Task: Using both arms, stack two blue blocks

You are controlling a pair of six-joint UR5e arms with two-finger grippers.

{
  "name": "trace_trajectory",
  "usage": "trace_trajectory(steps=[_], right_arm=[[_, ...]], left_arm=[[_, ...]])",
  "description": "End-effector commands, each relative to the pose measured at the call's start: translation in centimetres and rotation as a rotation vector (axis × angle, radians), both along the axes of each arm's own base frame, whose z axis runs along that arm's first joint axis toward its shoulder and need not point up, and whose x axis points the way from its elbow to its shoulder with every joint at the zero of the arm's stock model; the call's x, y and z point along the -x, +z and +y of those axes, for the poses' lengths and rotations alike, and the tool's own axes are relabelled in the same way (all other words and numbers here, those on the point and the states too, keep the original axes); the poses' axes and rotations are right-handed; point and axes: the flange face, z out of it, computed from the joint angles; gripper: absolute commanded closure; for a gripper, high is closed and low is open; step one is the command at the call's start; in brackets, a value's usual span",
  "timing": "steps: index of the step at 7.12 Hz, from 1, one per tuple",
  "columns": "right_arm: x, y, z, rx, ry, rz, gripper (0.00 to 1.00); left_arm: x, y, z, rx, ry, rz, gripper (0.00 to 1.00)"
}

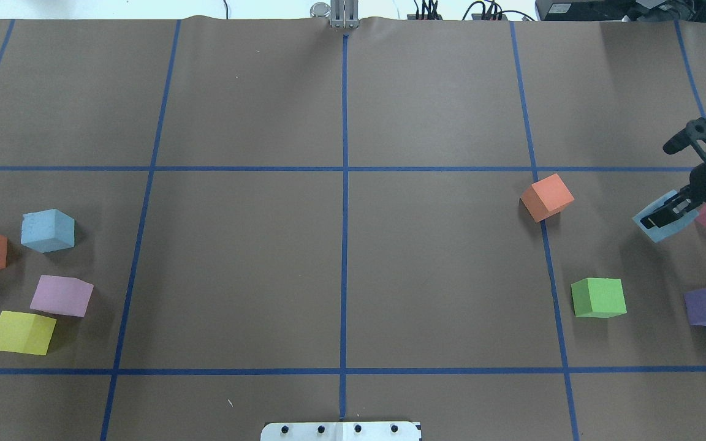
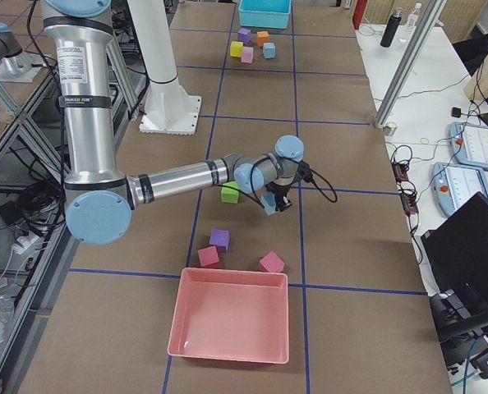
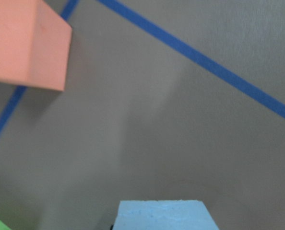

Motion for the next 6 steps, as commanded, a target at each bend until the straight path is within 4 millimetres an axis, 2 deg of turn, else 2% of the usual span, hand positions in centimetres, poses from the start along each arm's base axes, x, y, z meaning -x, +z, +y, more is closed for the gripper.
trace_trajectory(steps=[1,2,3,4,5,6], right_arm=[[2.4,-13.9,-2.8,0.102,0.065,0.022,0.43],[5.9,-17.7,-2.4,0.148,0.1,0.002,0.43],[11.1,-21.3,-1.2,0.181,0.121,0.008,0.44],[15.5,-24.1,0.3,0.194,0.152,0.026,0.44],[18.9,-26.1,2.1,0.203,0.181,0.038,0.44],[21.9,-27.4,3.8,0.219,0.215,0.055,0.44]], left_arm=[[-3.6,-4.0,-3.9,0.052,-0.054,0.027,0.02],[-5.9,-5.9,-5.4,0.069,-0.06,0.038,0.02],[-8.9,-7.5,-6.7,0.091,-0.054,0.05,0.02],[-12.8,-8.7,-7.3,0.12,-0.042,0.061,0.02],[-17.0,-8.8,-7.1,0.14,-0.032,0.076,0.02],[-19.6,-8.2,-7.1,0.146,-0.06,0.083,0.02]])
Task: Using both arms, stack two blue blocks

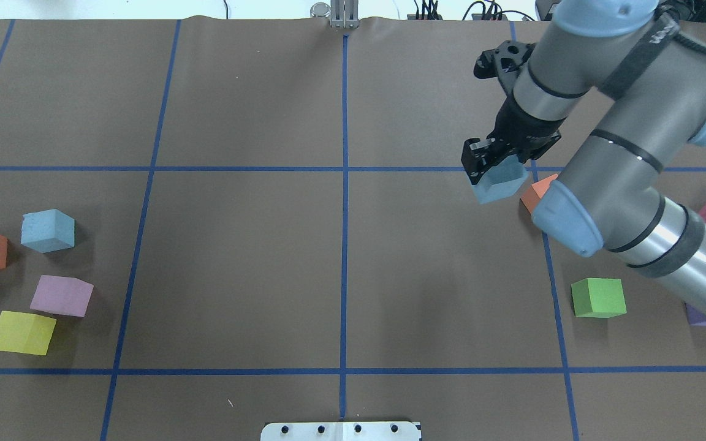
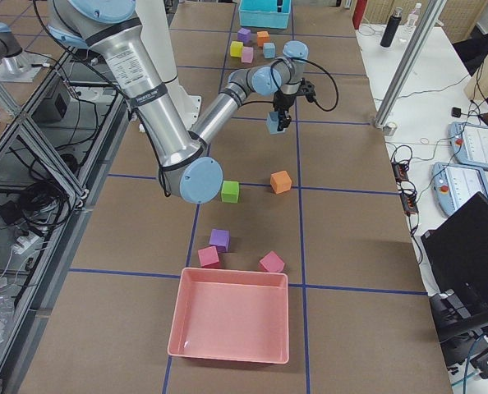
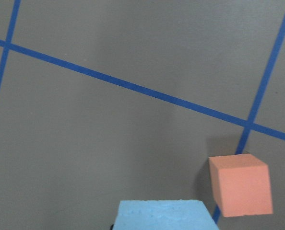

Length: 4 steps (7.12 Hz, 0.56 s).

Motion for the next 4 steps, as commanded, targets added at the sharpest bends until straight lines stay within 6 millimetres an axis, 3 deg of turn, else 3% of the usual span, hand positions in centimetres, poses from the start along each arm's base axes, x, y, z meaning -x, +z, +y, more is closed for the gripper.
trace_trajectory(steps=[1,2,3,4], right_arm=[[7.3,-3.8,3.8,0.031,0.073,0.03,0.45],[11.6,-5.7,3.7,0.061,0.121,0.014,0.45],[14.4,-6.5,4.1,0.067,0.145,-0.003,0.45],[15.5,-6.8,4.5,0.075,0.164,0.003,0.45]], left_arm=[[-6.7,1.9,0.1,0.019,-0.021,0.015,0.02],[-8.9,2.8,-1.0,0.017,-0.035,0.009,0.02],[-10.6,2.6,-1.7,0.027,-0.047,0.001,0.02],[-12.9,1.5,-1.8,0.05,-0.058,0.003,0.02]])
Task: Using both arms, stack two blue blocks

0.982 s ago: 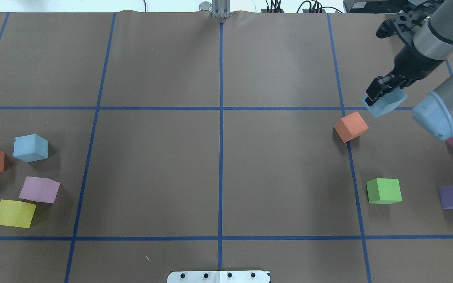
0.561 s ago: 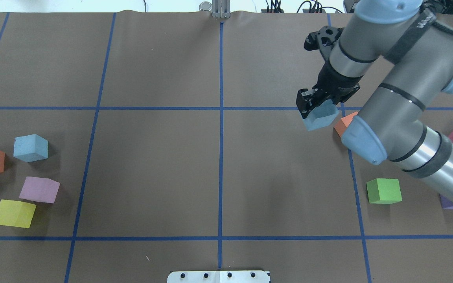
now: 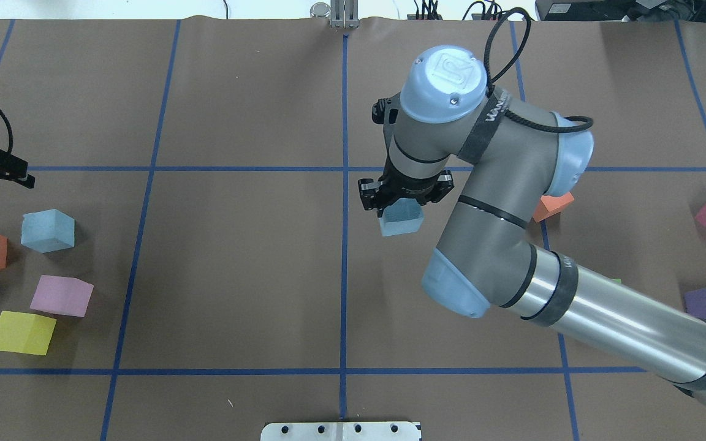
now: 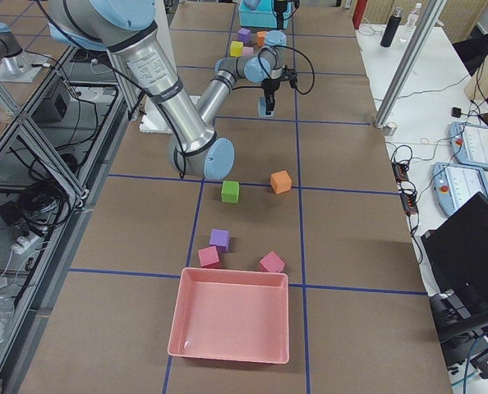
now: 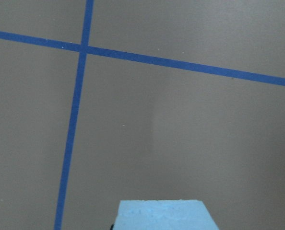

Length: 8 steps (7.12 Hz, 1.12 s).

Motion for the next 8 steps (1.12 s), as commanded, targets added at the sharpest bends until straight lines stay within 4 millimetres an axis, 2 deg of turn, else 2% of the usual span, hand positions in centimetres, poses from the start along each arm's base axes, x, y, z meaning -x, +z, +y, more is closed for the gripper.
trace_trajectory(steps=[1,2,3,4,5,8], right_arm=[[3.1,-0.7,0.8,0.017,0.028,0.007,0.45],[3.9,-0.1,0.7,0.028,0.044,0.026,0.45],[5.2,0.4,0.6,0.021,0.056,0.027,0.45],[7.5,1.3,-0.1,0.042,0.091,0.011,0.45],[8.9,1.8,-0.2,0.03,0.098,0.004,0.45],[10.0,2.9,0.0,0.025,0.11,0.03,0.45]], left_arm=[[-4.6,-0.9,-0.2,0.018,-0.036,-0.035,0.02],[-4.8,-0.6,0.0,0.017,-0.039,-0.047,0.02],[-4.4,0.5,0.5,0.029,-0.05,-0.069,0.02],[-3.8,1.8,1.3,0.03,-0.062,-0.102,0.02],[-4.4,2.5,2.2,0.039,-0.045,-0.112,0.02],[-8.2,2.7,5.1,0.036,-0.054,-0.09,0.02]])
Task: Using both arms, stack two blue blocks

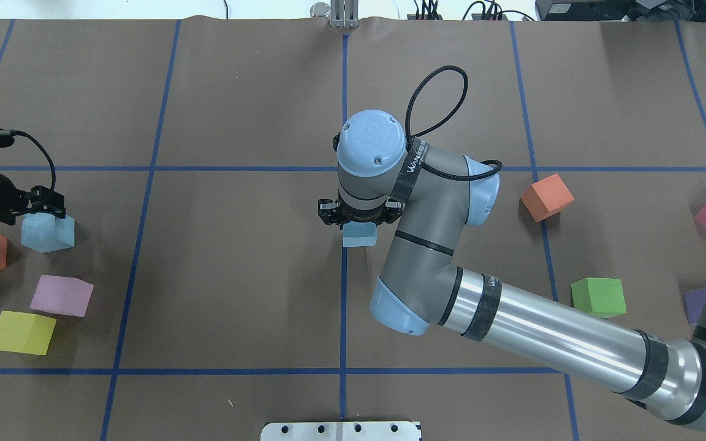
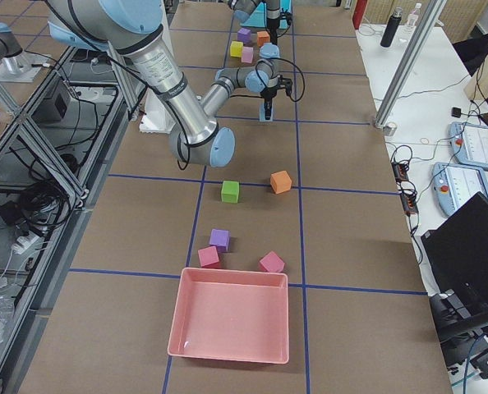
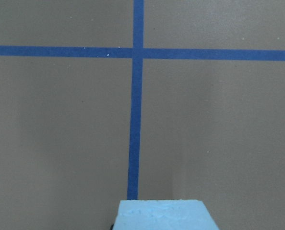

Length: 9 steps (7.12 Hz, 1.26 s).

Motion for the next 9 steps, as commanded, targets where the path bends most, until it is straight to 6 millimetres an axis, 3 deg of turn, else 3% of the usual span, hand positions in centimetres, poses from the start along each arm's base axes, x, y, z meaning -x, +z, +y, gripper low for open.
trace_trajectory(steps=[1,3,4,5,6,9], right_arm=[[0.7,0.5,0.0,-0.011,0.009,0.011,0.45],[0.9,0.6,0.2,-0.015,0.008,0.007,0.43],[0.9,0.4,0.2,-0.015,0.008,0.006,0.33],[0.9,0.2,0.2,-0.019,0.007,0.002,0.09],[0.9,0.1,0.2,-0.019,0.007,0.0,0.01],[0.9,-0.7,0.2,-0.023,0.008,-0.009,0.01]], left_arm=[[-1.7,0.1,1.2,-0.001,0.002,0.006,0.02],[-2.1,0.3,1.4,-0.007,0.002,-0.008,0.02],[-2.2,0.5,1.4,-0.011,-0.002,-0.017,0.04],[-2.3,0.9,1.5,-0.006,0.001,-0.022,0.11],[-2.3,1.0,1.4,-0.011,-0.004,-0.03,0.19],[-2.4,1.0,1.4,-0.013,-0.006,-0.032,0.34]])
